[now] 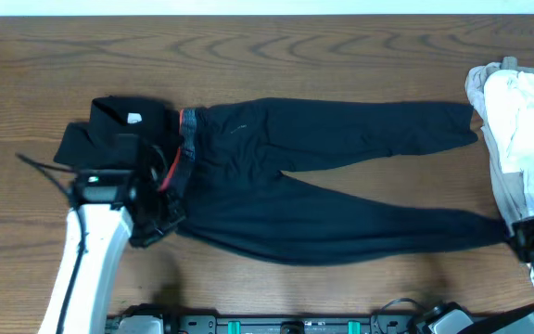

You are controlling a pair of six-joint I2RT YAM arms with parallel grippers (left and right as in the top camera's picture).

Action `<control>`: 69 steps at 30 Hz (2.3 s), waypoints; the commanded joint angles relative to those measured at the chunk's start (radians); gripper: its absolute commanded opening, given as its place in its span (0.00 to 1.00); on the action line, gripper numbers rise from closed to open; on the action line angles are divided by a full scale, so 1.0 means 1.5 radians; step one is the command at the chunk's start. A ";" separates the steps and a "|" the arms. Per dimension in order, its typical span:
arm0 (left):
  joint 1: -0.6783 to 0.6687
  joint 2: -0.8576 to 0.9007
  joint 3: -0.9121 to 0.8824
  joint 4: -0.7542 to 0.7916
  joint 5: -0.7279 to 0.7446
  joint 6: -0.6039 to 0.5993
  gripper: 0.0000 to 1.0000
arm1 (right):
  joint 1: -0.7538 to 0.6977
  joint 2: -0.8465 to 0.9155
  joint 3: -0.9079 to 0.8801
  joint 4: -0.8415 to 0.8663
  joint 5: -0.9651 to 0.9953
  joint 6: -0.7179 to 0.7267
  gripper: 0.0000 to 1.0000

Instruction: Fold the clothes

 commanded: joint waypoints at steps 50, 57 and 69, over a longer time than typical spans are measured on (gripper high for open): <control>0.021 0.307 0.305 0.282 -0.071 0.203 0.73 | 0.295 0.475 0.347 0.203 -0.164 -0.106 0.61; 0.021 0.231 0.307 0.192 -0.053 0.203 0.73 | 0.312 0.479 0.331 0.215 -0.003 -0.124 0.70; 0.021 0.135 0.307 0.132 -0.054 0.203 0.75 | 0.328 0.552 0.326 0.276 0.040 -0.081 0.74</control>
